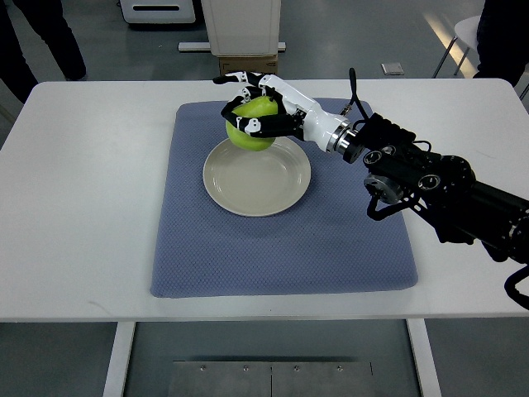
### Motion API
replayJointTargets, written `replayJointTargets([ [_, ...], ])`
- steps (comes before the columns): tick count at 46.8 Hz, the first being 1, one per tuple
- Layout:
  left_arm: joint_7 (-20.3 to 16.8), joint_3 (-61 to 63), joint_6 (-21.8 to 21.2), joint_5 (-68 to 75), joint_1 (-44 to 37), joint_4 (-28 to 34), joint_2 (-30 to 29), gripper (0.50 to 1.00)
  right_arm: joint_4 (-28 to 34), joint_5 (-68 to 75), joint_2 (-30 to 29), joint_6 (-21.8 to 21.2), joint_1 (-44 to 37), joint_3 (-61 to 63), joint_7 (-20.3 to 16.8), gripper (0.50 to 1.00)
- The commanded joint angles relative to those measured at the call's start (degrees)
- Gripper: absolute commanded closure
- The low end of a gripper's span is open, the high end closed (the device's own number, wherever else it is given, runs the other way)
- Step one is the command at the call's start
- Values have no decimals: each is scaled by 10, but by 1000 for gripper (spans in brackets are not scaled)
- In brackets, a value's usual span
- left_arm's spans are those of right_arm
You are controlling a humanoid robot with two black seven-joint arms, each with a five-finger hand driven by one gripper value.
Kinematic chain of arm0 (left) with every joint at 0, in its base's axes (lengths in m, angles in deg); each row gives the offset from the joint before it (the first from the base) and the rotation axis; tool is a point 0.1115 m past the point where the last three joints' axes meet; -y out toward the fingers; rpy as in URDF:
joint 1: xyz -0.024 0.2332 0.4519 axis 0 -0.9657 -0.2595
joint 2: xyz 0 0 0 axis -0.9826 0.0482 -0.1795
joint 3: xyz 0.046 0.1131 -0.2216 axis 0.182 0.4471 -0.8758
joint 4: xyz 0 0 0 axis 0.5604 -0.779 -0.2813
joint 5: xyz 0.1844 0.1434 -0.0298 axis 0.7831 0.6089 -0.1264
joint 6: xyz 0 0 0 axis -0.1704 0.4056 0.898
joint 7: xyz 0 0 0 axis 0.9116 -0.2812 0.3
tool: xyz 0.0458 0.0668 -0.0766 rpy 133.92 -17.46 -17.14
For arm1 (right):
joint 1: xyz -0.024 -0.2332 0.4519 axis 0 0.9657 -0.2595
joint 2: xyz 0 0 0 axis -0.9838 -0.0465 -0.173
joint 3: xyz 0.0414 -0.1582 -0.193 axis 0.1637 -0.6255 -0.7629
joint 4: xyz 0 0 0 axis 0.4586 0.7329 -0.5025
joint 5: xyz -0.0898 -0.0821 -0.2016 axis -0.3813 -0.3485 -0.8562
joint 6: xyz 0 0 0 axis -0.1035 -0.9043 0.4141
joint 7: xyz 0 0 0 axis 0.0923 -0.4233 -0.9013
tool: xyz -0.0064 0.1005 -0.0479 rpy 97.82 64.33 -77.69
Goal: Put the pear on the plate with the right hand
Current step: 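Lower the pear onto the plate and open the right hand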
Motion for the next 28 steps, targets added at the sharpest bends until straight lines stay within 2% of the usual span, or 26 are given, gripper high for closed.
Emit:
replayJointTargets([
  [1,0,0,0,0,0,0,0,500,-24,-1,0,1,2,-12,0,1000],
  [9,0,0,0,0,0,0,0,500,-40,0,0,26,3,-52,0,1000],
  [28,0,0,0,0,0,0,0,500,-24,2,0,33,24,-51,0,1000],
])
